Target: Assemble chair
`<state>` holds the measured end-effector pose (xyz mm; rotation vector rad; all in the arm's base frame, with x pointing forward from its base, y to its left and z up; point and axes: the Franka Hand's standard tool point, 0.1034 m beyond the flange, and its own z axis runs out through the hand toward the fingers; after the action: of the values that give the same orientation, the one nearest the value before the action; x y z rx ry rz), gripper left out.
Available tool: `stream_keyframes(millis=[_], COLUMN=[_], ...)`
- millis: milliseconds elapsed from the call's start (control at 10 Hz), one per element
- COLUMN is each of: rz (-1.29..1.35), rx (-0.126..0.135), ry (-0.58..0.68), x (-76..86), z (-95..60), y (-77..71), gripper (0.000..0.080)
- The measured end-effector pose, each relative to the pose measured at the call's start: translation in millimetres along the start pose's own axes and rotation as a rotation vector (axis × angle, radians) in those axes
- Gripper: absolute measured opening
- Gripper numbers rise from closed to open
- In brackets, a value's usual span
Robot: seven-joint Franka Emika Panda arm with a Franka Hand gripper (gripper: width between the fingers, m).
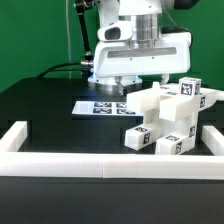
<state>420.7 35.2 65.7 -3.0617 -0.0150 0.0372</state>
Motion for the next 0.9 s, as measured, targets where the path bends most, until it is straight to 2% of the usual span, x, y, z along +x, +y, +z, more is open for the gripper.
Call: stream_keyframes(millis=[300,500,900], rz=[0.008,0.015,0.013], rx=[0.000,0.001,0.001], ry=[0.001,0.009,0.018], x=[5.4,15.1,19.5], z=[1.9,1.5,-1.2], y=[-9.5,-17.7,-14.1], gripper=[0.0649,0.0649,0.0649])
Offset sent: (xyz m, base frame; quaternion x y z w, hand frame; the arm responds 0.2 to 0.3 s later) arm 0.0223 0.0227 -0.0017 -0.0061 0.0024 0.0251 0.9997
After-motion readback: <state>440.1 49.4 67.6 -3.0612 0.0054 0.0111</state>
